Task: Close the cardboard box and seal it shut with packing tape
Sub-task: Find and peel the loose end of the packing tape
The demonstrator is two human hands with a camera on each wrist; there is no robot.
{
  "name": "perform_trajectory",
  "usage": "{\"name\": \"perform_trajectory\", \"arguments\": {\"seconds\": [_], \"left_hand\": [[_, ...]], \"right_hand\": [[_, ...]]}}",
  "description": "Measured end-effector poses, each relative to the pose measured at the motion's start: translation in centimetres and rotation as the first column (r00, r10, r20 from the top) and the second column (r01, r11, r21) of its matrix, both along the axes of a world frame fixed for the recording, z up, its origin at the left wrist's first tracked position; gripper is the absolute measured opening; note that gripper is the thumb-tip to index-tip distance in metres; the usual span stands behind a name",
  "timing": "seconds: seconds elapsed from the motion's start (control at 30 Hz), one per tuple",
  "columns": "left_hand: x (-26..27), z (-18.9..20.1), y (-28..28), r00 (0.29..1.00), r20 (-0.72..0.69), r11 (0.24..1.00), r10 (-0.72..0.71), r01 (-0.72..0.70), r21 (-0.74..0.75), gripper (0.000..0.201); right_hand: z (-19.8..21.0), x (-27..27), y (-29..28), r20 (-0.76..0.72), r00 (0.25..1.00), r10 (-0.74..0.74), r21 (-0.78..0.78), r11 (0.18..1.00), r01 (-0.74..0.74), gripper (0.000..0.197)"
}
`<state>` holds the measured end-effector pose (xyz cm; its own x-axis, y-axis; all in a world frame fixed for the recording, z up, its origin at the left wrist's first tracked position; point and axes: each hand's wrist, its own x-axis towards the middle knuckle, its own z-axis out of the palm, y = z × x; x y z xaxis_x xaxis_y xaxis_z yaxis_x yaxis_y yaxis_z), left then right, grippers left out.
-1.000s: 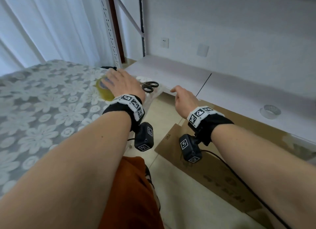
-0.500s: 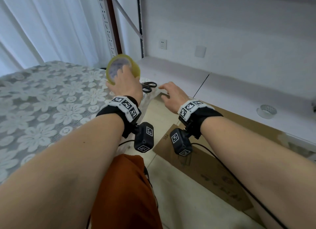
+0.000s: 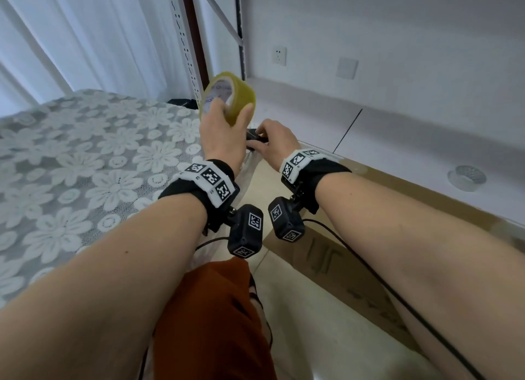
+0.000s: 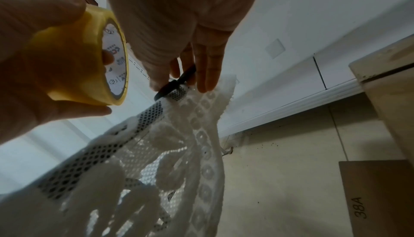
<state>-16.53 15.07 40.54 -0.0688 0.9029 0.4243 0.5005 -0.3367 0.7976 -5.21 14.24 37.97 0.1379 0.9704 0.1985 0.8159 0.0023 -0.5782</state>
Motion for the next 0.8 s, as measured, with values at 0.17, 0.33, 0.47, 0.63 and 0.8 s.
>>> {"name": "perform_trajectory", "arguments": {"seconds": [0.17, 0.33, 0.47, 0.63, 0.8], "left_hand": [[0.6, 0.5, 0.1, 0.999, 0.050, 1.000, 0.015, -0.014, -0.022, 0.048], [3.1, 1.8, -0.5, 0.984, 0.176, 1.000, -0.026, 0.029, -0.011, 0.050], [6.8, 2.6, -1.9, 0.964, 0.213, 0.979, -0.161, 0.183, -0.089, 0.047], [11.7, -0.1, -3.5, 0.899, 0.334, 0.834, -0.283, 0.403, -0.377, 0.057], [17.0, -3.4, -6.3, 0.795, 0.505, 0.532, -0.337, 0.603, -0.594, 0.036]], "right_hand": [[-0.1, 0.5, 0.7, -0.278, 0.955, -0.100, -0.007, 0.995, 0.102, 0.039], [-0.8, 4.6, -1.0, -0.695, 0.670, -0.261, -0.062, 0.950, 0.305, 0.034], [-2.5, 10.6, -4.7, -0.769, 0.532, -0.353, -0.139, 0.906, 0.401, 0.026], [-6.0, 19.7, -10.1, -0.598, 0.574, -0.560, -0.208, 0.799, 0.564, 0.032], [-9.3, 26.4, -15.6, -0.358, 0.617, -0.701, -0.268, 0.710, 0.651, 0.032]]}}
